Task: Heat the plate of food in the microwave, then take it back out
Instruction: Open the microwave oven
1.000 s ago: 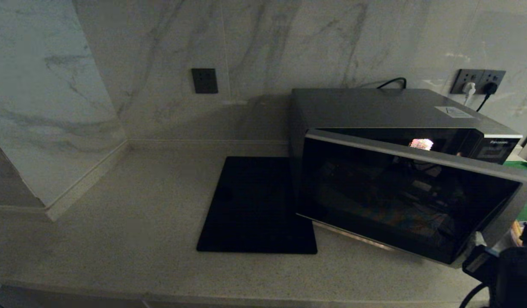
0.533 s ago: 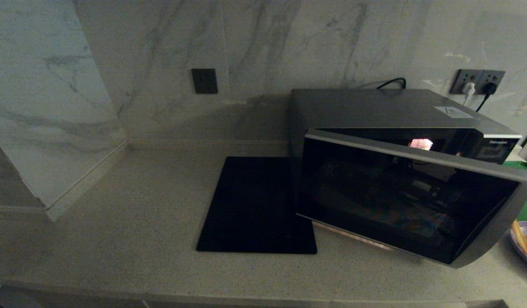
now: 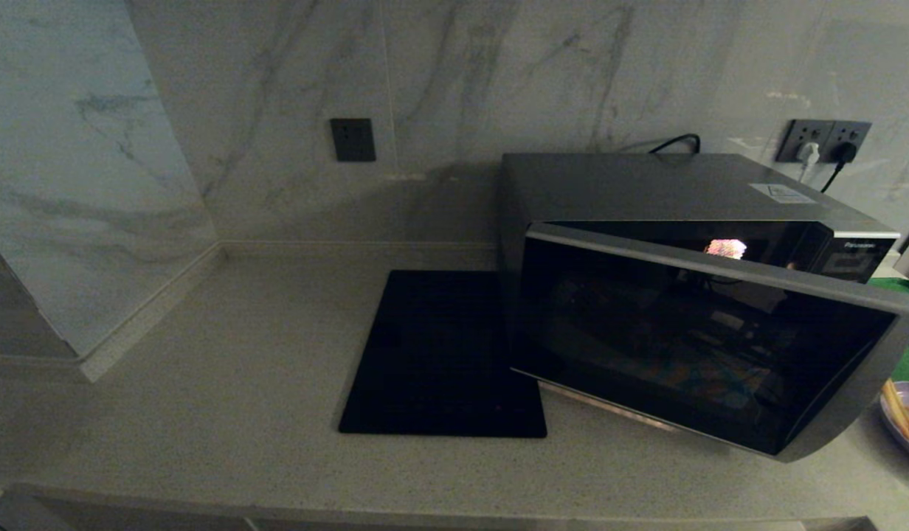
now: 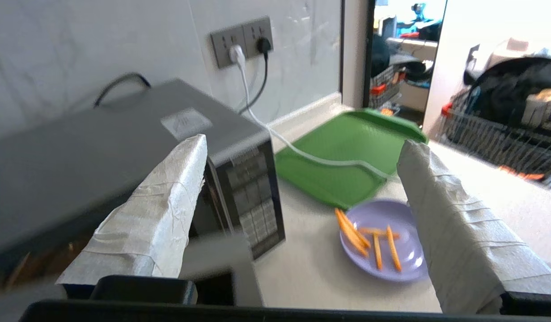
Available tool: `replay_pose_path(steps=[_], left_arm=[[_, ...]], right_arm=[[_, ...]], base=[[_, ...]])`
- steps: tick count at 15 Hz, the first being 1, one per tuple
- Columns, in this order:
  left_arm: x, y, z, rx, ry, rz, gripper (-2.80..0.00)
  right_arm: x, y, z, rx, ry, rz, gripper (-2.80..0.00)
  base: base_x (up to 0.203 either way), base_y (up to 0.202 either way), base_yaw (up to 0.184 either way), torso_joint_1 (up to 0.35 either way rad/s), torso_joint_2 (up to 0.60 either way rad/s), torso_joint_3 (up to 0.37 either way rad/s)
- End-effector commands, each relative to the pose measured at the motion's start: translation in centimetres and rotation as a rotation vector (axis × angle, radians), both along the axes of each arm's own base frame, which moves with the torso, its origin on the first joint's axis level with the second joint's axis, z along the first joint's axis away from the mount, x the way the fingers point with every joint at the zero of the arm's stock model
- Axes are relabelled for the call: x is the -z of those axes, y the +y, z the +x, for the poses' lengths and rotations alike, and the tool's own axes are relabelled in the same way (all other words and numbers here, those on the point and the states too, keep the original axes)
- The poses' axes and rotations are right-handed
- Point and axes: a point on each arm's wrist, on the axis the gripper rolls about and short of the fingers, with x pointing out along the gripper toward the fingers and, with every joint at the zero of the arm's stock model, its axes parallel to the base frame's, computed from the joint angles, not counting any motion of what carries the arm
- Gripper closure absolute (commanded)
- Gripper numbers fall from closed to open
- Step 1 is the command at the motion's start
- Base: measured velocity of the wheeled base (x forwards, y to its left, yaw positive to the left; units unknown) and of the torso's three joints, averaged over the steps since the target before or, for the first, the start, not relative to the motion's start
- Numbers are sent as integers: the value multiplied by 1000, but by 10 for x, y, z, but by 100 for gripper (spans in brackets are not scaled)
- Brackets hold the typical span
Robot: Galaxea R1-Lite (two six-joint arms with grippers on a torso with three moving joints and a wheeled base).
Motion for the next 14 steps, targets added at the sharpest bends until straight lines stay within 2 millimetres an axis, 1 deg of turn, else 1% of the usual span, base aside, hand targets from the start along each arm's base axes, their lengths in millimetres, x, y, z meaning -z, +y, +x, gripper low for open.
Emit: replay_pose_path(steps=[1,2,3,5,7,8,9,10,11,13,14], left_arm=[[0,0,0,0,0,-1,0],[0,0,0,0,0,-1,0],[0,0,0,0,0,-1,0],[0,0,0,0,0,-1,0],[0,0,0,0,0,-1,0],[0,0,0,0,0,-1,0],[0,0,0,0,0,-1,0],[0,0,0,0,0,0,0],[0,0,0,0,0,-1,0],[0,0,0,0,0,-1,0],[0,0,0,0,0,-1,0]], right_arm=[[-30,12,27,28,48,-26,-280],[-40,15,37,38,83,-45,0],[-45,19,47,44,143,-78,0],[-42,25,70,72,238,-125,0],[-46,23,85,87,247,-128,0],[-50,24,88,68,232,-123,0],[-60,24,88,28,174,-93,0],[-77,24,86,-3,95,-53,0],[-101,22,82,-19,0,-9,0],[-150,15,65,-35,-180,65,0],[-169,11,56,-41,-237,87,0]], base=[[0,0,0,0,0,0],[0,0,0,0,0,0],[0,0,0,0,0,0],[0,0,0,0,0,0],[0,0,0,0,0,0],[0,0,0,0,0,0],[0,0,0,0,0,0],[0,0,0,0,0,0],[0,0,0,0,0,0],[0,0,0,0,0,0],[0,0,0,0,0,0]])
